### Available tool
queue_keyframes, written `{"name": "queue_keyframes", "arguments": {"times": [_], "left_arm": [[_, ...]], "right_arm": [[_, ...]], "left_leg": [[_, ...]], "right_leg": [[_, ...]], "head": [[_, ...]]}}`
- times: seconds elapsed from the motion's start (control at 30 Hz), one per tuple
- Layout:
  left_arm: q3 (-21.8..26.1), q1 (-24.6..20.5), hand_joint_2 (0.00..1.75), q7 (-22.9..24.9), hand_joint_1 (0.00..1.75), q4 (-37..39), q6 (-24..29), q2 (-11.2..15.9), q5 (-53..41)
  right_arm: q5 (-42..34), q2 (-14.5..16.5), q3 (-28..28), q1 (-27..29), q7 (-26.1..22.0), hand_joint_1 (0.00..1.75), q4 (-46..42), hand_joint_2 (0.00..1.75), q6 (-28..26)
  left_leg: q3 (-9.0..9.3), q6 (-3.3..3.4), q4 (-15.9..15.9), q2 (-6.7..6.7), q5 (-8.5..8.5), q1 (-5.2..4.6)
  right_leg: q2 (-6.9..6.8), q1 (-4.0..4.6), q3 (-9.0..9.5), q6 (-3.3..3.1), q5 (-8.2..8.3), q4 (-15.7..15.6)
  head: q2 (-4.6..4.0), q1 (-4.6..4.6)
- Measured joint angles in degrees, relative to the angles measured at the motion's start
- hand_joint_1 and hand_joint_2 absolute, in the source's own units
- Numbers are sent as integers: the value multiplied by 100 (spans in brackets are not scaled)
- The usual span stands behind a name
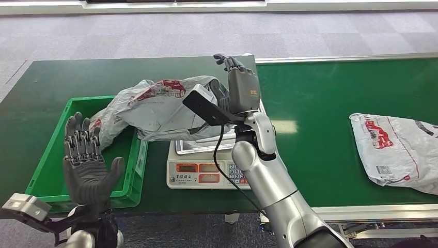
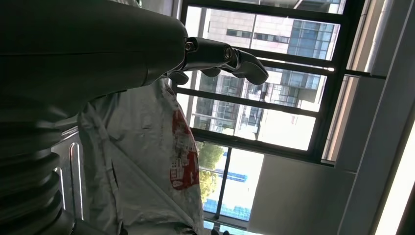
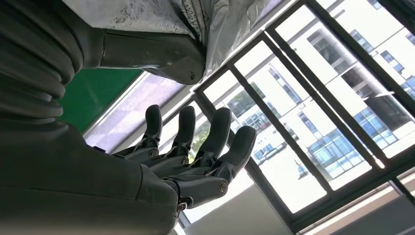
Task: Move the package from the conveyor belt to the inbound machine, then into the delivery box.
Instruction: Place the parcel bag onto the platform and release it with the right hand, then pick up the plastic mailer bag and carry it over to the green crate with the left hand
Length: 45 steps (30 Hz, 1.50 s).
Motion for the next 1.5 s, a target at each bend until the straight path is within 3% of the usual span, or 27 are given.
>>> {"name": "queue_keyframes", "arguments": {"times": [0.1,0.23,0.37,0.6,0.8,0.9,1.03,1.1,1.33,1.5], "left_arm": [[-25,-15,175,-8,0,49,4,5,9],[-25,-19,175,-48,0,68,52,7,23],[-14,-9,175,-59,0,39,110,8,33],[33,72,175,-75,0,-83,161,7,36],[89,270,175,-94,0,-265,242,-19,-13],[125,310,175,-92,0,-301,254,-28,-42],[153,315,175,-77,0,-286,259,-33,-66],[161,306,175,-118,0,-257,291,-35,-116],[221,122,175,-473,0,-522,820,-25,-797],[216,-500,175,74,0,-619,1171,24,-2432]], "right_arm": [[76,58,177,-125,63,0,344,175,-119],[306,100,305,-172,338,0,588,175,-525],[487,99,332,-182,643,0,643,0,-965],[670,-5,111,-51,947,0,236,0,-1684],[1467,-105,-650,368,1199,0,-960,0,-2073],[1442,-61,-1088,560,757,0,-1662,0,-2080],[601,91,-1846,719,-535,0,-2886,0,-2093],[228,140,-2163,772,-899,0,-3444,0,-2094],[-168,227,-2607,1175,-1079,0,-4757,0,-2078],[-465,246,-2721,1486,-1176,0,-5127,0,-2078]], "left_leg": [[-1,0,0,-3,0,0],[-1,0,0,-2,-1,-1],[0,0,1,-2,-1,-1],[1,0,1,-3,-1,-1],[1,5,1,-5,-5,-1],[2,5,2,-6,-6,-2],[1,5,2,-18,-6,-1],[4,4,2,-17,-8,-2],[8,3,2,-15,-10,-1],[9,5,2,-18,-5,-1]], "right_leg": [[-3,-1,1,0,0,-1],[-4,-2,3,1,0,-3],[-3,-1,2,1,0,-3],[-4,-1,2,1,0,-4],[-9,-2,4,1,-1,-5],[-12,-2,3,1,0,-6],[-19,-2,6,2,-2,-6],[-17,-3,8,2,-3,-6],[-14,-2,8,2,-3,-6],[-19,-1,13,4,-1,-6]], "head": [[0,0],[0,1],[1,-1],[0,-1],[0,-1],[0,-1],[1,0],[0,1],[0,-1],[1,-1]]}}
